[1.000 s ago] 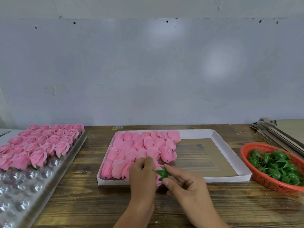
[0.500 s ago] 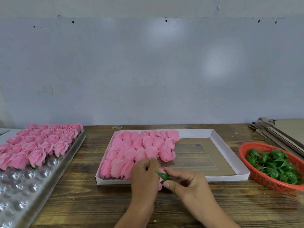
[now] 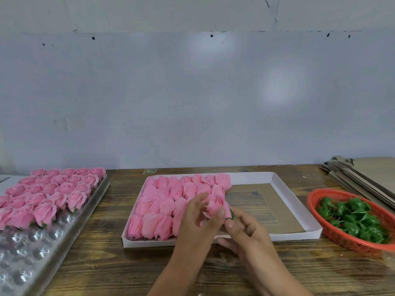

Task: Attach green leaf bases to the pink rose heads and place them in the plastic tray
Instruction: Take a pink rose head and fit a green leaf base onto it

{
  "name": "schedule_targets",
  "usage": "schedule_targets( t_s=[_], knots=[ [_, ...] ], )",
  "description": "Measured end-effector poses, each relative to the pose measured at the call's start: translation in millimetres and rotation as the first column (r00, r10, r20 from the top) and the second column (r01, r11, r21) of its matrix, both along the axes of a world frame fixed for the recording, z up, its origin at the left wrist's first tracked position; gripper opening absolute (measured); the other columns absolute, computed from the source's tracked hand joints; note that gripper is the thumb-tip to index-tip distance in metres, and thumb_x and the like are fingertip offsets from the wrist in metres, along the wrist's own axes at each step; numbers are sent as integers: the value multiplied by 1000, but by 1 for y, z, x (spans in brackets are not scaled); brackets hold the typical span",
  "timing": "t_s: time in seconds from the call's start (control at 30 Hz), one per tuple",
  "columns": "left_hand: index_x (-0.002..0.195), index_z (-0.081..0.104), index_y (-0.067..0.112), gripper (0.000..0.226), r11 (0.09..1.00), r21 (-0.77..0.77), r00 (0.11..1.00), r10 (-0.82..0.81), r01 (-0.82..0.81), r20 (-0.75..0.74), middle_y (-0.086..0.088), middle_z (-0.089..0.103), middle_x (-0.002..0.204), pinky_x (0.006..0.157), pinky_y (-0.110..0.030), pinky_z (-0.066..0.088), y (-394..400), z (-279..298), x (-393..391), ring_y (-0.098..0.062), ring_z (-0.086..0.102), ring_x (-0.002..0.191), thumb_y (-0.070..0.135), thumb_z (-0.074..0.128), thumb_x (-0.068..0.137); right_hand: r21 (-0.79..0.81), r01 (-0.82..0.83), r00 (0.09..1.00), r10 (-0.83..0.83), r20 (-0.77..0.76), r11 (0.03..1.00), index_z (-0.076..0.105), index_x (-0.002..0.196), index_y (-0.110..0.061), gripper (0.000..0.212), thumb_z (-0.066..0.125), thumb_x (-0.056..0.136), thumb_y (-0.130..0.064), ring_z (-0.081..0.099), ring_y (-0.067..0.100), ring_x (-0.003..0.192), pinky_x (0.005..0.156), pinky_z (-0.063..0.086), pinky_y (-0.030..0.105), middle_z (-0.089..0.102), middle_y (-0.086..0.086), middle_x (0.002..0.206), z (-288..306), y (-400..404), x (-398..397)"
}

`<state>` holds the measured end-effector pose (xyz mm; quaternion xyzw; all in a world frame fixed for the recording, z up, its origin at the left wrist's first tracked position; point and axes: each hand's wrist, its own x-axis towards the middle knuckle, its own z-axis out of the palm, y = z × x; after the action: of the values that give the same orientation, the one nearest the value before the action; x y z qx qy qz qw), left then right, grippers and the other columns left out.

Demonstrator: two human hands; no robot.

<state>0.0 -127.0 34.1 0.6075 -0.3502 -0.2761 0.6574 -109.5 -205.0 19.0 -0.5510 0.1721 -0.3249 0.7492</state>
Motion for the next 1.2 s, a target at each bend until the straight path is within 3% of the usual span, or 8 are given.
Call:
schedule_targets(
  t_s=[0.1,0.27,0.33,0.47,0.57,0.7,0.9,1.2],
  knots=[
    [129,59,41,78,995,-11,992,-103,102,-68,22,73,110,87,-24,57,-2,-4,-3,2,68,104,57,84,57,153,-137,989,126,79,979,59,125,2,45,61,84,-16,67,35,109,75,60,37,67,24,120,2,3,0],
    [116,70,28,64,996,-49,997,-69,68,-19,6,77,107,89,-28,56,-1,-2,0,-10,71,105,47,83,57,123,-174,985,173,19,977,56,133,-3,53,73,86,-21,63,30,111,104,43,55,66,22,124,-2,3,0],
    [115,70,23,60,997,-18,997,-78,79,18,4,77,108,89,-27,56,1,-3,0,-10,71,105,38,86,59,106,-194,981,195,4,975,63,130,-12,53,71,79,-26,62,27,108,97,48,50,67,19,123,1,5,0],
    [91,73,24,5,999,41,998,-10,7,60,11,78,86,64,-13,55,1,1,-1,-4,74,81,24,76,87,117,-227,973,230,-13,967,70,117,-11,39,79,79,-15,67,19,96,69,54,29,69,20,117,1,8,-1],
    [87,75,14,31,998,64,992,-6,-2,127,-1,78,86,73,-19,59,1,7,-4,-5,73,78,43,69,80,137,-258,964,264,-22,956,63,122,-1,42,75,83,-9,65,26,98,70,54,30,64,29,117,3,6,-3],
    [95,72,10,46,997,24,991,-77,75,105,-18,72,97,83,-51,60,4,8,-4,-30,70,96,51,65,75,171,-331,941,337,-9,928,64,121,3,46,69,80,-17,66,24,94,70,54,29,67,23,115,7,3,-4],
    [87,74,29,1,999,38,990,4,-10,142,0,76,88,75,-34,63,3,5,-5,-12,73,82,29,73,88,158,-327,943,332,-3,932,68,119,-5,42,73,78,-14,66,24,92,69,55,27,67,18,107,7,3,-5],
    [83,72,24,10,998,4,997,56,-56,62,6,75,74,61,-17,56,1,4,-10,-6,70,68,17,74,89,134,-317,948,318,14,939,70,117,-12,41,75,77,-10,68,17,86,70,56,27,70,8,98,8,5,-5]
  ],
)
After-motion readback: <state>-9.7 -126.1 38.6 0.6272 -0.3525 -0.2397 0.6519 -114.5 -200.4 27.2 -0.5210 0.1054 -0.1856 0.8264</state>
